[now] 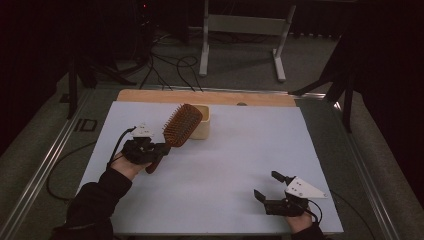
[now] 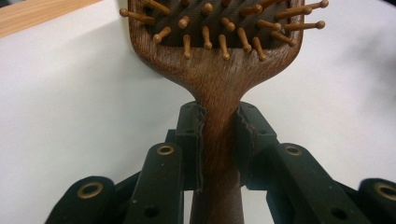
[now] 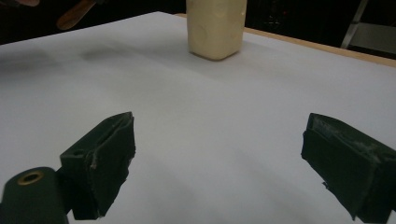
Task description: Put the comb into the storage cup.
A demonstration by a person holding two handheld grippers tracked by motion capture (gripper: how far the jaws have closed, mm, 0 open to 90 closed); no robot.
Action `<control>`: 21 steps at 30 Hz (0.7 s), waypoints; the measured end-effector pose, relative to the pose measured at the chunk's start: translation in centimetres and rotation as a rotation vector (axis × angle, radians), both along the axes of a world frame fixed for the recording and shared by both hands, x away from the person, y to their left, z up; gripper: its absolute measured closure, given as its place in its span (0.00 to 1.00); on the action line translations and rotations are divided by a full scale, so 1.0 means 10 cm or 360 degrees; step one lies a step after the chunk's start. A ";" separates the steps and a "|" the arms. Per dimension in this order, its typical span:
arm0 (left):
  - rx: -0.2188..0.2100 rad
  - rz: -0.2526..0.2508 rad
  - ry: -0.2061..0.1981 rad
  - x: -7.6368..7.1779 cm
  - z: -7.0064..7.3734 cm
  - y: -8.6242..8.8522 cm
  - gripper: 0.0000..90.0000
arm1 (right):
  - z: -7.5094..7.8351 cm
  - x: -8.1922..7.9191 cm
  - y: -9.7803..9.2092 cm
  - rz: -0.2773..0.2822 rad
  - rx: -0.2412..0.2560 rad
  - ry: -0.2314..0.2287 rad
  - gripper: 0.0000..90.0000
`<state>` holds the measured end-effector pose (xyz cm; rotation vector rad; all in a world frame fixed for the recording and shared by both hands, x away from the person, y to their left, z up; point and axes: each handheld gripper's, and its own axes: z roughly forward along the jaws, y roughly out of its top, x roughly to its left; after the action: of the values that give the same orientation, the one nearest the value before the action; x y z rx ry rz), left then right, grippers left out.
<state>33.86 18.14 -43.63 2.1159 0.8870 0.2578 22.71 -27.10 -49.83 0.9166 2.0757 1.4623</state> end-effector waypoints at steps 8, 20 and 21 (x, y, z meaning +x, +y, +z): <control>-0.0121 -0.0016 -0.0064 -0.09 -0.09 -0.06 0.82 | 0.00 0.00 0.00 0.0001 0.0000 0.0000 0.11; -0.0234 0.0007 -0.0155 -0.27 -0.22 -0.11 0.82 | 0.00 0.00 0.01 0.0004 0.0001 0.0005 0.11; -0.0238 0.0004 -0.0160 -0.29 -0.23 -0.11 0.82 | -0.01 0.00 0.01 0.0004 0.0001 0.0004 0.11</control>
<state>30.99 16.99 -45.90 1.9467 0.8245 0.2875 22.72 -26.98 -49.88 0.9171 2.0793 1.4638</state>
